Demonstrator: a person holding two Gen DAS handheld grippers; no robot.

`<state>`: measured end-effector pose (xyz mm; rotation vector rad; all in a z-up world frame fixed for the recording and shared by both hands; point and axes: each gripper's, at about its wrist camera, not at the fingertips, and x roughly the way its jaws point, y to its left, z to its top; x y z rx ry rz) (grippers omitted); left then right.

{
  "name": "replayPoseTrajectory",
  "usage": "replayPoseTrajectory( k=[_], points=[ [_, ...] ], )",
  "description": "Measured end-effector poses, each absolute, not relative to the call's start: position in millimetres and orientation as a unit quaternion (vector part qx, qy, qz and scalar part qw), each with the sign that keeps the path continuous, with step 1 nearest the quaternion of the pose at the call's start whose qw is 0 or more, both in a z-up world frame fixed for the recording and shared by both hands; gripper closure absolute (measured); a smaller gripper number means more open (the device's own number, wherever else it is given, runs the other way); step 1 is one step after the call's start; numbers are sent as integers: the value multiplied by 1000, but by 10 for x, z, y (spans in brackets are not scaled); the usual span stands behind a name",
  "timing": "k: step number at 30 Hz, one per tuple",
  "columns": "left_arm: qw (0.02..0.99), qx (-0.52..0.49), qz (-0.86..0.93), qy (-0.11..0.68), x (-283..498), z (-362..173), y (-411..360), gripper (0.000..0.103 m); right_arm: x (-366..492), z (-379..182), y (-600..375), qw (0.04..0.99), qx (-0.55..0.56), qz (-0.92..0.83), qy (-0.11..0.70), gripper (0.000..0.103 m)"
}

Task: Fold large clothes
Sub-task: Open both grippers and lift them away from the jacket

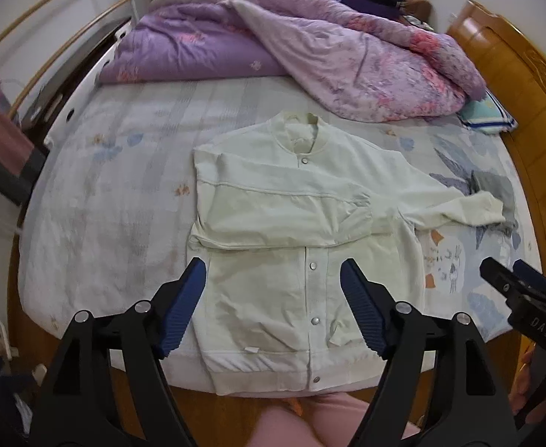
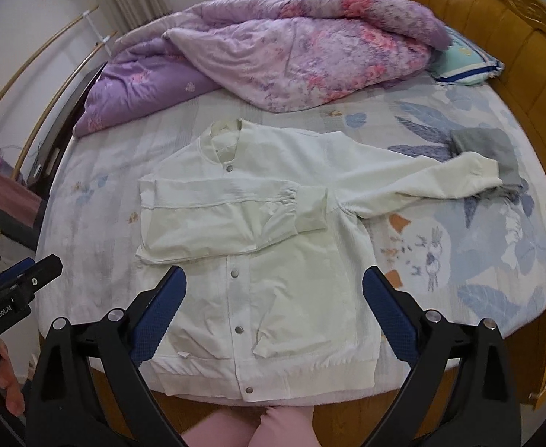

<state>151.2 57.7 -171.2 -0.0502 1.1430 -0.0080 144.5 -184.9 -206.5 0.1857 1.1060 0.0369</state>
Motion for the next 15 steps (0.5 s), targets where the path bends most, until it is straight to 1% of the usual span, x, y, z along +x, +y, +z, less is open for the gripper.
replayPoseTrajectory(
  k=[8,15],
  points=[
    [847,-43,-43,528,872,-1608,461,26,818,-1787,-2098,849,136,-21,510,11],
    [840,-26,-62,538,360,-1604,161,26,370,-1657,-2327,848,121,-76,510,10]
  ],
)
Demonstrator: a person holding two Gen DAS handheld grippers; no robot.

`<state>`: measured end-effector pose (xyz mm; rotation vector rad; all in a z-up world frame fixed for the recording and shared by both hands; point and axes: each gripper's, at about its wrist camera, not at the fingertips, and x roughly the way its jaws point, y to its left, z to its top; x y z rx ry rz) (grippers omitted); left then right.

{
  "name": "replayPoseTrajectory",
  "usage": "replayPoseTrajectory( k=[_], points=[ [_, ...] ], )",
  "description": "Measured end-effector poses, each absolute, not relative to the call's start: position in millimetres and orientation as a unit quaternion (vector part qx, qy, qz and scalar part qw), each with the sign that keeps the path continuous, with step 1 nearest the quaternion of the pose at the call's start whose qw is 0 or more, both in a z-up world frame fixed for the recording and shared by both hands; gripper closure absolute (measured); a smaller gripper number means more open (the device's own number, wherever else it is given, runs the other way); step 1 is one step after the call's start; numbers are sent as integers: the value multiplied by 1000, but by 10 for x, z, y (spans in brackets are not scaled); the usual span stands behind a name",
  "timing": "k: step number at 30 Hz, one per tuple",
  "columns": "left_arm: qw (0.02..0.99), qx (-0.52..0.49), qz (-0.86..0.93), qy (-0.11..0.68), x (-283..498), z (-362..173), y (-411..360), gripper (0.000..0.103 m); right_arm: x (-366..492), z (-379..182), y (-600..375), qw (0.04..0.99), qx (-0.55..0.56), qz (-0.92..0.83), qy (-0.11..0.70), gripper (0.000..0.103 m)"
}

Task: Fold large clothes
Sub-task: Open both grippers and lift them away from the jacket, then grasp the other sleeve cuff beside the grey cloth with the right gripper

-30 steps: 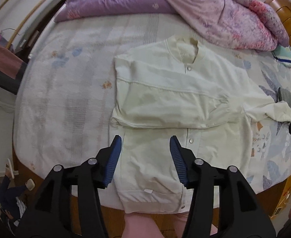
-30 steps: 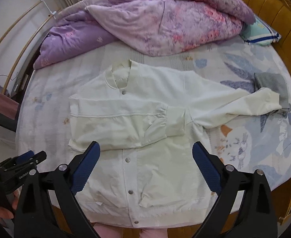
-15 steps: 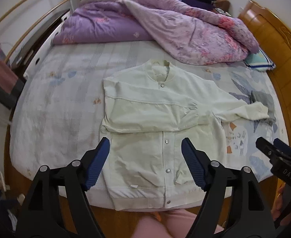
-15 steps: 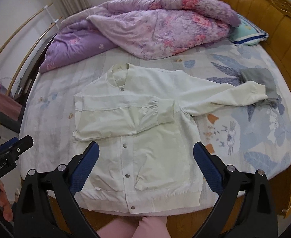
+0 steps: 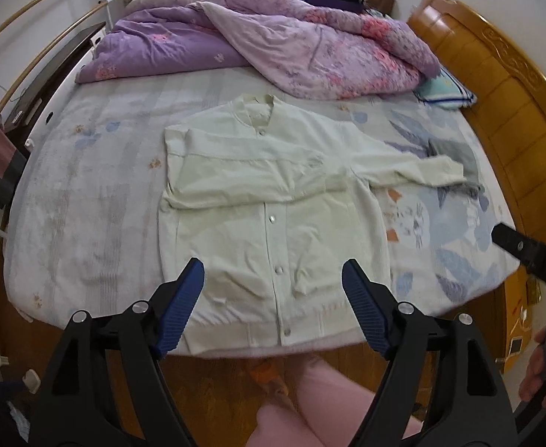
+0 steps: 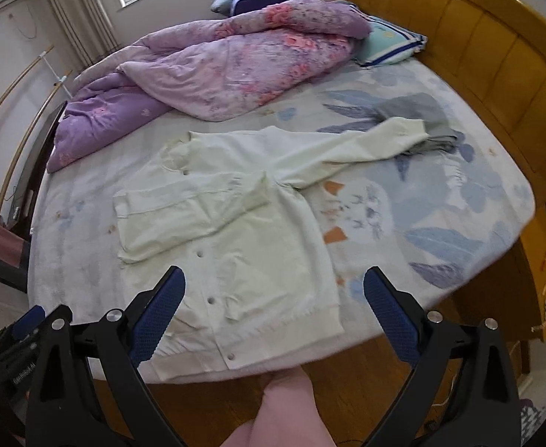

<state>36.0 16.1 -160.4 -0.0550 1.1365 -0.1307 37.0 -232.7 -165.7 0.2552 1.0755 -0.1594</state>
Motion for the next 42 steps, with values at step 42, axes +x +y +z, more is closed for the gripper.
replayPoseTrajectory(
  k=[42],
  points=[
    [803,52,-40,592,2141,-2290,-3102,23,2187,-2849,-6073,779,224,-113,574,10]
  ],
)
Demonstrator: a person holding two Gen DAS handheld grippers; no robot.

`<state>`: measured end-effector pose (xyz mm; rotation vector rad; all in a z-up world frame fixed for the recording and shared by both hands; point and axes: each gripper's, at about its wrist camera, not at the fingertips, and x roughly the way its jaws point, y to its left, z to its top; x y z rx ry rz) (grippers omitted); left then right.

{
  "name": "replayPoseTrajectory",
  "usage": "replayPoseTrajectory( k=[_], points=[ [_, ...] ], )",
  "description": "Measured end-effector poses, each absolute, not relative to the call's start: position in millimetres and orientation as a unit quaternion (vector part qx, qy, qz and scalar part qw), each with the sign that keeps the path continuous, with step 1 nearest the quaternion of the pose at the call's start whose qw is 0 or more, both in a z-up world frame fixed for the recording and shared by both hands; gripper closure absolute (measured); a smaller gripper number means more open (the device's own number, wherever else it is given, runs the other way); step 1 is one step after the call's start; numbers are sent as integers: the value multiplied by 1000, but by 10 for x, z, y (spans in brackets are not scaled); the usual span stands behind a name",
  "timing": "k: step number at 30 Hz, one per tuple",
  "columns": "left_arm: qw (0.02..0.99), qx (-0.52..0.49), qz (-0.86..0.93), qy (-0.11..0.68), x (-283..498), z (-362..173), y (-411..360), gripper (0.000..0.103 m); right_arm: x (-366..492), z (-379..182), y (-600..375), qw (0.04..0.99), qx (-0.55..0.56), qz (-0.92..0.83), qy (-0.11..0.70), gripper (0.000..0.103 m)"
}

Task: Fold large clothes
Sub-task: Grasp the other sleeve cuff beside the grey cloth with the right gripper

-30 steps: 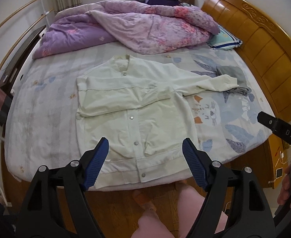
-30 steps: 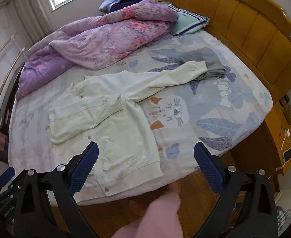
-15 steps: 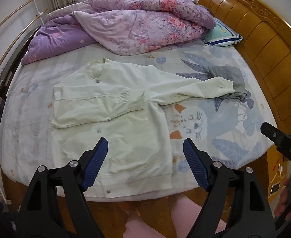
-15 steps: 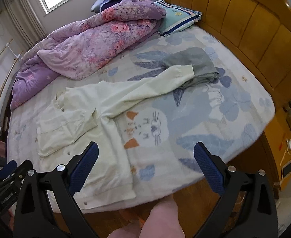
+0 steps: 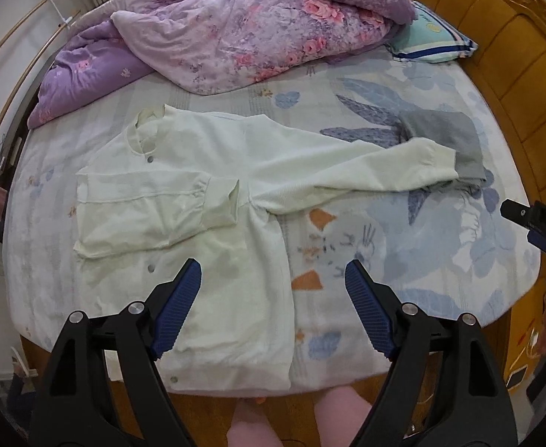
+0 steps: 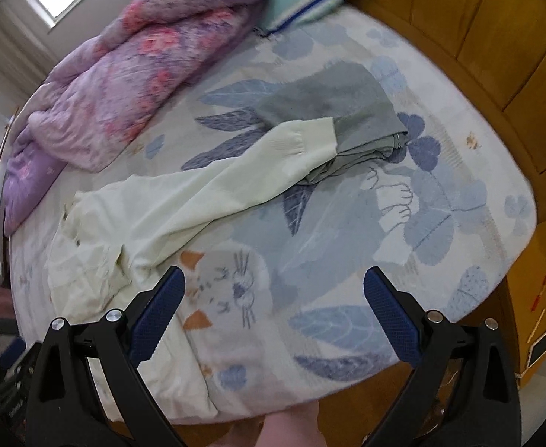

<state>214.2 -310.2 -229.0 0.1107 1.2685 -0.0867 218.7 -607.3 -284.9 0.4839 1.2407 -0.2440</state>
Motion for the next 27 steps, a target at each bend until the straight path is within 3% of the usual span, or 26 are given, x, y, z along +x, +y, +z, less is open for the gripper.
replayPoseTrajectory(
  k=[11,20,27],
  points=[
    [778,43,30,626,2928,-2991,-2777,23,3191,-3859,-6938,715,344,-149,590,10],
    [752,45,75,653,3285,-3533,-2534,23,3717,-4647,-7307,664,411,-167,602,39],
    [744,43,70,663,3397,-3724,-2554,23,3847,-4931,-7408,652,367,-195,634,40]
  ],
)
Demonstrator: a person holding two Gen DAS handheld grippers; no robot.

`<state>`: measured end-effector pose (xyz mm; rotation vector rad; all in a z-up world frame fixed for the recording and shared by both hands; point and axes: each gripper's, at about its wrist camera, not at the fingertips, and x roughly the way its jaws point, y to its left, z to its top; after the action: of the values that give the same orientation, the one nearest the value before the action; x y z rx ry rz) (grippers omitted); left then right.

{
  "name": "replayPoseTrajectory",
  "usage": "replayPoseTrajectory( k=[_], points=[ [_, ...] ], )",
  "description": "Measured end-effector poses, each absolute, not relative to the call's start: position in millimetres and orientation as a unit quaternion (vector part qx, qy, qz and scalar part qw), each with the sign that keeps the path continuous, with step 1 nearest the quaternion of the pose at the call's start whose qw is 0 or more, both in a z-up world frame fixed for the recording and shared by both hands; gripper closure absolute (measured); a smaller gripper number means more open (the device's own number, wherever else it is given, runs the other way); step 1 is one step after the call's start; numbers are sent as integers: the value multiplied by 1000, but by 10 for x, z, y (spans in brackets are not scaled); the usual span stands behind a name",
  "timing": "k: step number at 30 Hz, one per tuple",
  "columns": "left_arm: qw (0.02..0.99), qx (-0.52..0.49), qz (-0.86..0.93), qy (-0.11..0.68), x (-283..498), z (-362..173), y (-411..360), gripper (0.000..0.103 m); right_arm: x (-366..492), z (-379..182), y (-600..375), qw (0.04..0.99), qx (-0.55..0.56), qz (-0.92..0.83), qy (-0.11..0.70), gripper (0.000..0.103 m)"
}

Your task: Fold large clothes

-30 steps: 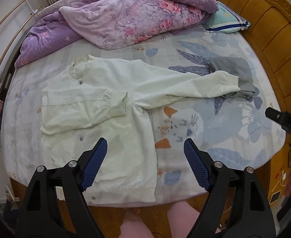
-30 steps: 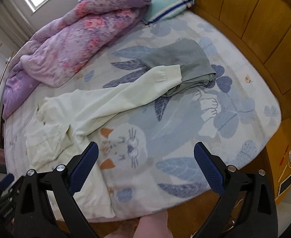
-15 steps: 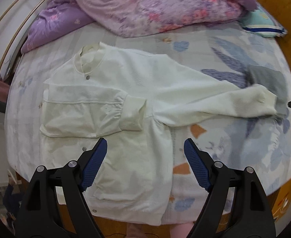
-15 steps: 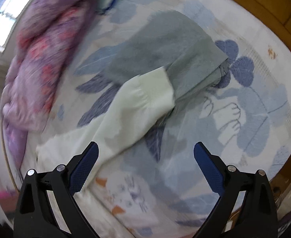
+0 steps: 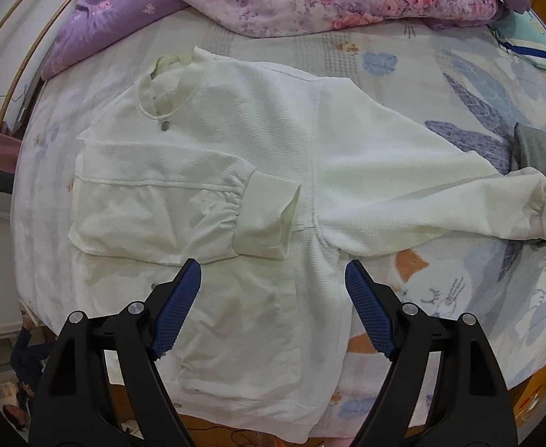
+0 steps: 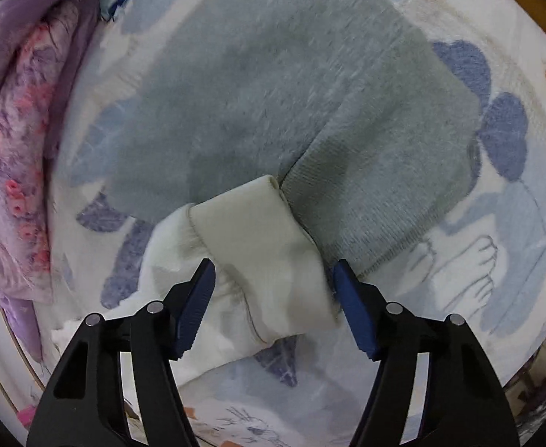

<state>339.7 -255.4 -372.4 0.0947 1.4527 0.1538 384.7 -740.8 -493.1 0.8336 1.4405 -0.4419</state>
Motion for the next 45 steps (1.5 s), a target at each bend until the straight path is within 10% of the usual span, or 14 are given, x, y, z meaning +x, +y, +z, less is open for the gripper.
replayPoseTrajectory(
  k=[6,14,23,32,45],
  points=[
    [738,40,61,671,3399,-3824,-2594,23,3962,-5112,-7370,656,323,-160,663,42],
    [732,15,67,677,3452,-3882,-2502,23,3770,-4870,-7356,685,273,-163,655,97],
    [747,2,75,661,3563,-3826,-2391,23,3319,-4233,-7621,724,311,-198,583,99],
    [755,-37,34,653,3880,-4313,-2307,84,3127,-4086,-7540,731,297,-211,577,99],
    [731,-13,-5,682,3970,-5467,-2425,103,3292,-3277,-6830,815,214,-204,498,99]
  ],
)
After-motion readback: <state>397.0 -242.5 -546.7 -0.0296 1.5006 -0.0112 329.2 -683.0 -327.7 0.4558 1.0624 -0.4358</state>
